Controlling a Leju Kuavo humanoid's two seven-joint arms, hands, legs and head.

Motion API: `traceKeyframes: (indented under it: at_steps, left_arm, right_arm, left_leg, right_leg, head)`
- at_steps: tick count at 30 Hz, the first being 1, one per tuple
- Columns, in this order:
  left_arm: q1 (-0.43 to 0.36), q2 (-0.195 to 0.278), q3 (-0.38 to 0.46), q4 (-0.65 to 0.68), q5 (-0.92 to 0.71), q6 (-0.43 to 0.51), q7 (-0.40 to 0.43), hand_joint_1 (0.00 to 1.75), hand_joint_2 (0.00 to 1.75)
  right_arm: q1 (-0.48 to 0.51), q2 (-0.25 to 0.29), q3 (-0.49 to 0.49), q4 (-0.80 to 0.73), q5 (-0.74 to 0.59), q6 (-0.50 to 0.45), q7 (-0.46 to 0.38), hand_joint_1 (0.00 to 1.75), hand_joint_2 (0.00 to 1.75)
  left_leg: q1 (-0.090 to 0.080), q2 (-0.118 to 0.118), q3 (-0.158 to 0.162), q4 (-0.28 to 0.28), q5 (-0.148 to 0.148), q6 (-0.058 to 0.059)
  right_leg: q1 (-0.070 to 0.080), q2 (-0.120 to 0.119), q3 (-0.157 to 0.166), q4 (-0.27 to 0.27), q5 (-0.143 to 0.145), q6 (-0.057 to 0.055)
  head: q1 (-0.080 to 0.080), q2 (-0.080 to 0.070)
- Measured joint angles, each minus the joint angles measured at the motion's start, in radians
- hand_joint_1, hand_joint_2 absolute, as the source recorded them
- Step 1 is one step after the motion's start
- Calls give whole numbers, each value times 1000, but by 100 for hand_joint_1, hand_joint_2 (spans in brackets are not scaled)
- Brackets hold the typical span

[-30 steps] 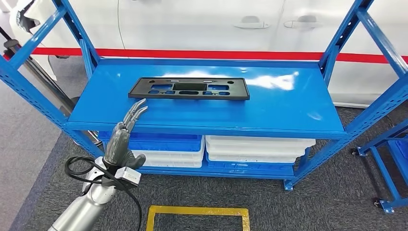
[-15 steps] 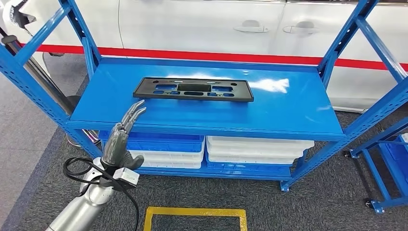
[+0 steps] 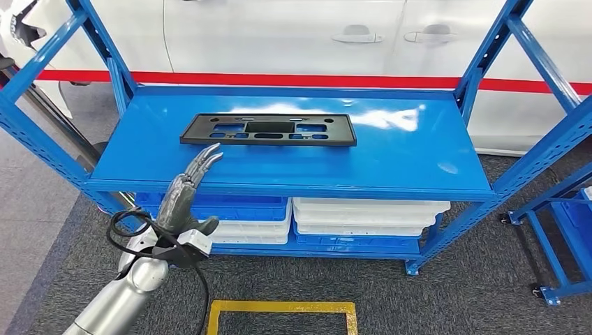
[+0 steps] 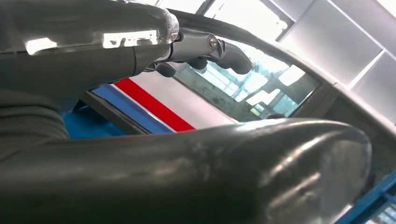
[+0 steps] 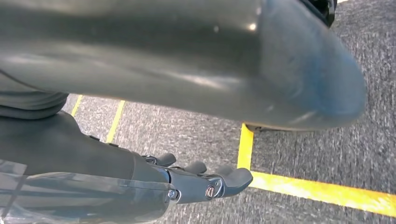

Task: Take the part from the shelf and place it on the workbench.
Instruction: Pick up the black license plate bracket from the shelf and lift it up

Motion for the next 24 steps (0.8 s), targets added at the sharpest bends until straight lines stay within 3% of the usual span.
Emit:
traceKeyframes:
  at_steps: [9, 21, 24]
  left_arm:
    - [-46, 0, -24, 41, -45, -14, 26, 0, 0]
    - [-52, 0, -34, 51, -50, -20, 27, 0, 0]
    - [-53, 0, -37, 51, -54, -23, 29, 0, 0]
  right_arm:
    - [-1, 0, 0, 0, -6, 0, 0, 0, 0]
    - [-1, 0, 0, 0, -7, 0, 0, 0, 0]
    - [-1, 1, 0, 0, -8, 0, 1, 0, 0]
  left_leg:
    - [1, 0, 0, -2, 2, -13]
    - [0, 0, -2, 2, 1, -11]
    - [-4, 0, -2, 0, 2, -1]
  right_leg:
    - [3, 0, -1, 2, 1, -5]
    - [1, 0, -1, 2, 1, -4]
    - [-5, -1, 4, -8, 7, 5]
  head:
    - [0, 0]
    - [0, 0]
    - [0, 0]
